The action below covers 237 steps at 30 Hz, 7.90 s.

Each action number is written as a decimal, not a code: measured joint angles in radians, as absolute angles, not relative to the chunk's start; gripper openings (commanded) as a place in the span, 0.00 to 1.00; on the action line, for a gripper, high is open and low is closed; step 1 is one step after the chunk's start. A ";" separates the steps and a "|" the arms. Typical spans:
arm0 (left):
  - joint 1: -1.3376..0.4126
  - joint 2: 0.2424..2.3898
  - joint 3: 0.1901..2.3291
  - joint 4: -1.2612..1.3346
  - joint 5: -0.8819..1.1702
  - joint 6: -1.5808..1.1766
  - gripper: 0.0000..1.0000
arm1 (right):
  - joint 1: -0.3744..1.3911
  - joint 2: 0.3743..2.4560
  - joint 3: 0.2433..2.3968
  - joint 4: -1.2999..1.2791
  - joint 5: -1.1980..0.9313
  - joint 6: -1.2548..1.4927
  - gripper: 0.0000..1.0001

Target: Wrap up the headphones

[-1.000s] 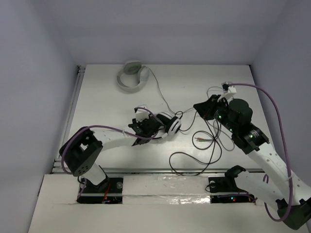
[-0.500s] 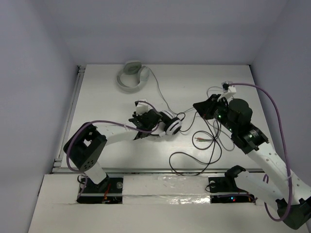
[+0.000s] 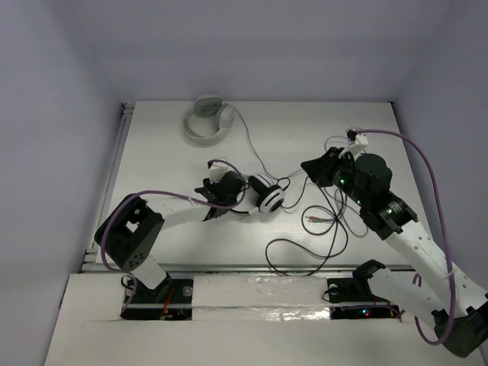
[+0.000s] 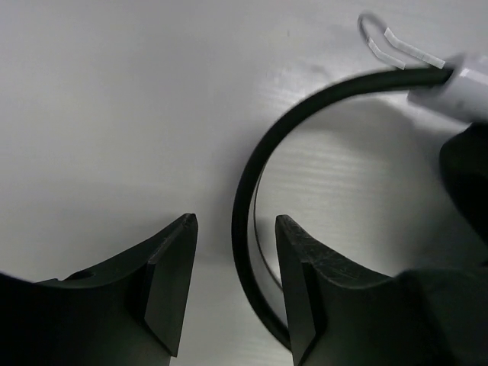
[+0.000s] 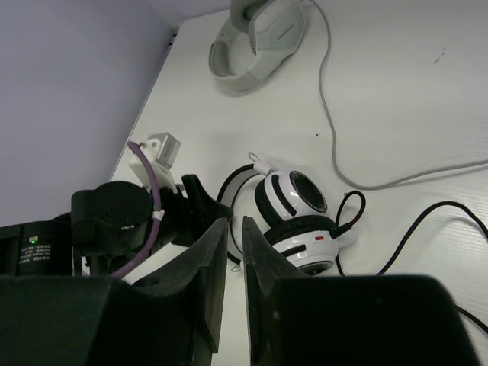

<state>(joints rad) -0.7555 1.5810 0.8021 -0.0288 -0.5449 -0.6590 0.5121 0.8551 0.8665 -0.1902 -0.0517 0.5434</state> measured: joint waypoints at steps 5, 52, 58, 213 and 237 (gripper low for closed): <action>-0.756 1.576 0.763 -0.033 -0.469 -0.703 0.43 | 0.512 0.855 0.849 -0.165 -0.058 0.547 0.20; -0.379 1.285 1.489 -0.495 0.046 -0.291 0.00 | 0.512 0.943 0.729 0.204 -0.310 0.342 0.74; -0.377 1.305 1.599 -0.513 0.125 -0.281 0.00 | 0.512 1.003 0.661 0.221 -0.271 0.333 0.79; -0.491 1.518 1.328 -0.307 -0.057 -0.273 0.00 | 1.042 1.316 1.444 -0.835 0.507 0.234 0.00; -0.557 1.485 1.348 -0.408 0.306 0.002 0.00 | 0.936 1.314 1.416 -0.756 0.741 0.130 0.00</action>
